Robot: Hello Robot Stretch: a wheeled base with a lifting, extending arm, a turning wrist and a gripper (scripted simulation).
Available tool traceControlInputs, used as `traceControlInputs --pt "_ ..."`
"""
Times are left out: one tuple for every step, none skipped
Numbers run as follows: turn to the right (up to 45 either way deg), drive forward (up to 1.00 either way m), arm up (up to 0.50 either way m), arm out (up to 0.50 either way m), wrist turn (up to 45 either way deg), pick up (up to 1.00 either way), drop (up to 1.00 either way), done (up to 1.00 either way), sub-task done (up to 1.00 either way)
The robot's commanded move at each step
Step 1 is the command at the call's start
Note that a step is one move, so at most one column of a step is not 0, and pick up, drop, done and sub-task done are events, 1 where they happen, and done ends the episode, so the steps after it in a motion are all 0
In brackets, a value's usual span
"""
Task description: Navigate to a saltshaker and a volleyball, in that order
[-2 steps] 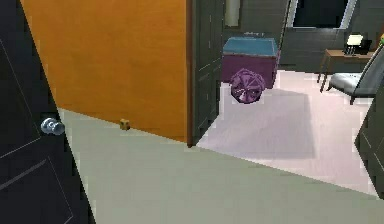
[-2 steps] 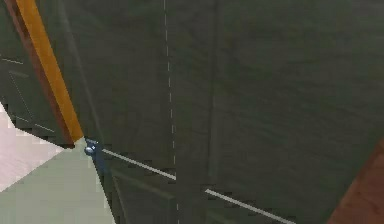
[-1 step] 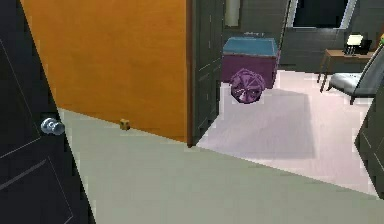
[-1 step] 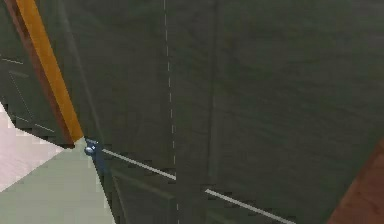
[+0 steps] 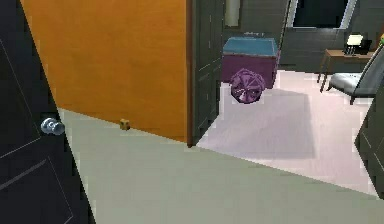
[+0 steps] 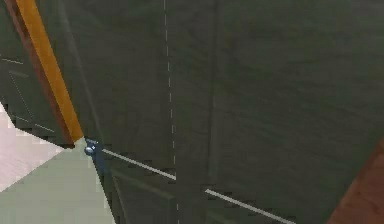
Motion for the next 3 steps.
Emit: traceControlInputs --pt "-45.0 0.0 0.0 0.0 0.0 0.0 0.0 0.0 0.0" --pt "9.0 0.0 0.0 0.0 0.0 0.0 0.0 0.0 0.0" --pt "30.0 0.0 0.0 0.0 0.0 0.0 0.0 0.0 0.0"
